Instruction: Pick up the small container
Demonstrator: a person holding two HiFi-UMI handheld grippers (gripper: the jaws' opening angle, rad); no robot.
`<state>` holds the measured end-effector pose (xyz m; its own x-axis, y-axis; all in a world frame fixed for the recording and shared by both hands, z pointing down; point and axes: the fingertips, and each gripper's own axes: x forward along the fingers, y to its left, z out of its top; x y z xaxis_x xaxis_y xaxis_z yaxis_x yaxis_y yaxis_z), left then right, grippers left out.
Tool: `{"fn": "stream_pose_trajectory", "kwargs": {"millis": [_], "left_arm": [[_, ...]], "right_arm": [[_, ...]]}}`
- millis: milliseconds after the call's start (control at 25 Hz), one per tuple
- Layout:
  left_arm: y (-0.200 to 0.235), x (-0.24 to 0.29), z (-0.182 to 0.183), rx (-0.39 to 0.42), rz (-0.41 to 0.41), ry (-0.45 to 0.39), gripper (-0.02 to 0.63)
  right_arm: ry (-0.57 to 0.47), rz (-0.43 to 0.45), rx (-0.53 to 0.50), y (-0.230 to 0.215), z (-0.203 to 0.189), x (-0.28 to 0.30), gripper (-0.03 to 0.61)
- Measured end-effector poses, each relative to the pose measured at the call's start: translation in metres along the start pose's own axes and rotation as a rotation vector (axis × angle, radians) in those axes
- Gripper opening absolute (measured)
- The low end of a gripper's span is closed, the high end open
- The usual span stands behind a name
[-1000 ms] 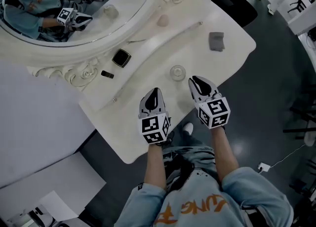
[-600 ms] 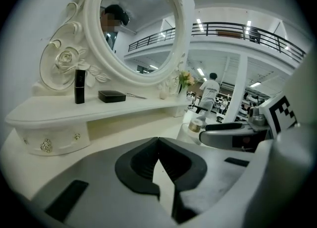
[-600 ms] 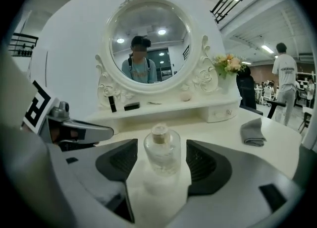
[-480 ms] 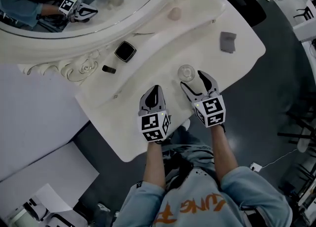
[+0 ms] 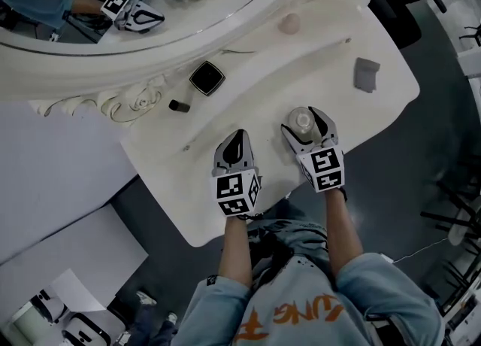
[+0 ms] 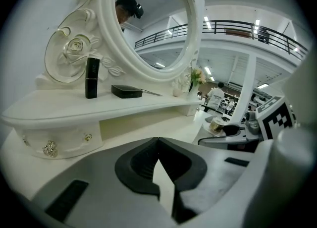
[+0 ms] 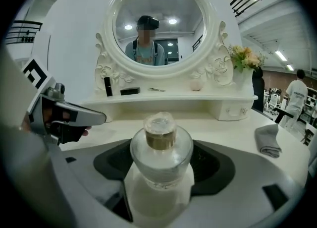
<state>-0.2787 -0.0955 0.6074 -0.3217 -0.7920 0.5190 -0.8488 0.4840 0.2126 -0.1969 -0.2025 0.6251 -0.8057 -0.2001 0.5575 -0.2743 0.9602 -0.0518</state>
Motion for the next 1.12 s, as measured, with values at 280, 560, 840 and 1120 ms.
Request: {"fn": "stream_pose_trajectory", "kwargs": {"millis": [280, 560, 840, 1120], "left_arm": [[0.005, 0.004, 0.003, 0.002, -0.006, 0.000, 0.021], [-0.010, 0.000, 0.008, 0.012, -0.038, -0.014, 0.021], [-0.039, -0.012, 0.011, 0.042, -0.089, -0.041, 0.021], [-0.085, -0.026, 0.018, 0.082, -0.171, -0.083, 0.021]], "right_arm": [[0.006, -0.011, 0.014, 0.000, 0.002, 0.008, 0.327], [0.030, -0.017, 0.080, -0.003, -0.011, -0.011, 0.330], [-0.009, -0.072, 0.144, -0.017, -0.016, -0.050, 0.330], [-0.094, -0.145, 0.215, -0.037, -0.012, -0.105, 0.330]]}}
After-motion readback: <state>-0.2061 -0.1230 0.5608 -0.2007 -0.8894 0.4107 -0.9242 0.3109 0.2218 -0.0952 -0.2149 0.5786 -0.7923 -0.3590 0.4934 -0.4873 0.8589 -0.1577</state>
